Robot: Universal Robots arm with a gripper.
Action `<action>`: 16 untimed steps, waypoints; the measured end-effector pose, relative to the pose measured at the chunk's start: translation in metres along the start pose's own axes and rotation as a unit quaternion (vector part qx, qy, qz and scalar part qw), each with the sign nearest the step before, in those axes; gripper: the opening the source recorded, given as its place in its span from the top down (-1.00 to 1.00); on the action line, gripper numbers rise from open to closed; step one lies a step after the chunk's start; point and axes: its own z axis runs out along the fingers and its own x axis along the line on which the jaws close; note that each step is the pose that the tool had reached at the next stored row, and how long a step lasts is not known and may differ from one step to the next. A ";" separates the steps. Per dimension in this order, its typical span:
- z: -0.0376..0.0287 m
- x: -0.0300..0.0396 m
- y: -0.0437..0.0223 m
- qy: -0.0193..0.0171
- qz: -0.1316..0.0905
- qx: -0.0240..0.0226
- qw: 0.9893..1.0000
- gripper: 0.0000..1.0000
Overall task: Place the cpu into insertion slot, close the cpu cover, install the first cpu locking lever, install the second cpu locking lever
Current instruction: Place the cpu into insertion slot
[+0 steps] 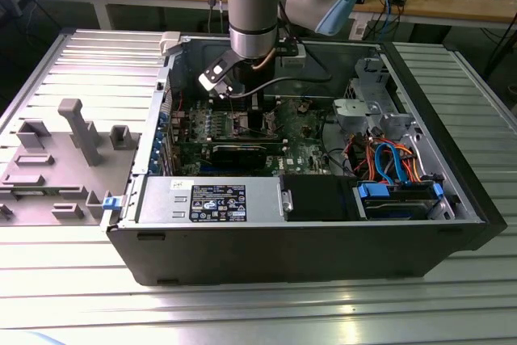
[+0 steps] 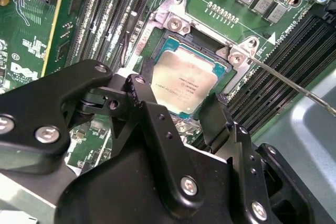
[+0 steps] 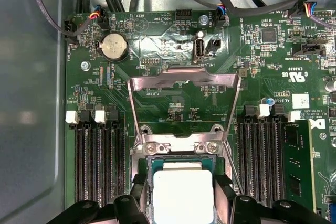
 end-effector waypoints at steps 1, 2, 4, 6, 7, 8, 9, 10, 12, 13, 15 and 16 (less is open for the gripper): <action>-0.0010 0.0000 0.0001 0.000 0.000 0.000 1.000 -0.23; -0.0018 0.0000 0.0001 0.000 0.000 0.000 1.000 -0.23; -0.0037 0.0000 0.0003 0.000 0.000 0.001 1.000 -0.23; -0.0068 0.0000 0.0007 0.000 0.000 0.003 1.000 -0.23; -0.0095 0.0000 0.0011 0.000 0.000 0.005 1.000 -0.23; -0.0111 0.0000 0.0016 0.000 0.000 0.008 1.000 -0.23; -0.0117 0.0000 0.0020 0.000 0.000 0.010 1.000 -0.23; -0.0117 0.0000 0.0022 0.001 0.000 0.011 1.000 -0.23; -0.0118 0.0000 0.0022 0.001 0.000 0.011 1.000 -0.07; -0.0118 0.0000 0.0022 0.001 0.000 0.012 1.000 -0.07; -0.0118 0.0000 0.0022 0.001 0.000 0.012 1.000 0.18; -0.0118 0.0000 0.0022 0.001 0.000 0.012 1.000 0.29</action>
